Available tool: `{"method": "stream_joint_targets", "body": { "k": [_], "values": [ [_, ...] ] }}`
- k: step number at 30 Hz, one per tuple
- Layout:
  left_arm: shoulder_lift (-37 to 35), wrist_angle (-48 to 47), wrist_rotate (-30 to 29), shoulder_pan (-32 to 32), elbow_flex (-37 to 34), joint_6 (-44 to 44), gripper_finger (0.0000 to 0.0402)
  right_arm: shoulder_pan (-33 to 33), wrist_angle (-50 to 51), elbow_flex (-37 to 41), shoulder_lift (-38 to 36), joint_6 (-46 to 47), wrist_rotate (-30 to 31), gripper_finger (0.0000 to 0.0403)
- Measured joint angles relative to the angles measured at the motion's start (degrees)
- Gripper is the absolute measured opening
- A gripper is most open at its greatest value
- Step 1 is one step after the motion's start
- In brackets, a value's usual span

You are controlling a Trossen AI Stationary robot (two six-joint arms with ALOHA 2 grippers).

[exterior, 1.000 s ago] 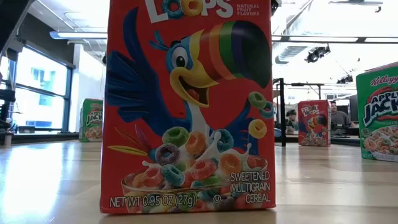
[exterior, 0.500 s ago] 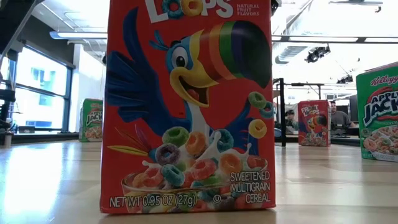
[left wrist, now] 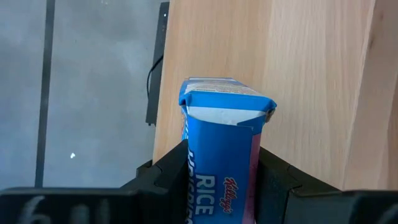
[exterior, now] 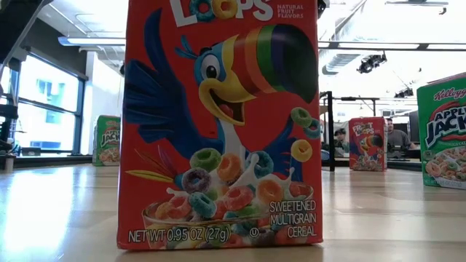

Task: Stack cereal on shelf
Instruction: Put the top blue cereal box on the shelf

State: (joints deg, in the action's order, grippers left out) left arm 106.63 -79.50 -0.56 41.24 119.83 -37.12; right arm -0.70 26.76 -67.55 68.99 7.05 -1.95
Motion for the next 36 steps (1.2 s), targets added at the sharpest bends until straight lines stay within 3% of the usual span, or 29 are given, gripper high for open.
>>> {"method": "stream_joint_targets", "body": {
  "k": [36],
  "values": [
    [-0.17,1.59,1.97,0.74,-2.36,-0.46,0.0126,0.01,0.0,0.0,0.02,0.0,0.02,0.0244]
  ]
}}
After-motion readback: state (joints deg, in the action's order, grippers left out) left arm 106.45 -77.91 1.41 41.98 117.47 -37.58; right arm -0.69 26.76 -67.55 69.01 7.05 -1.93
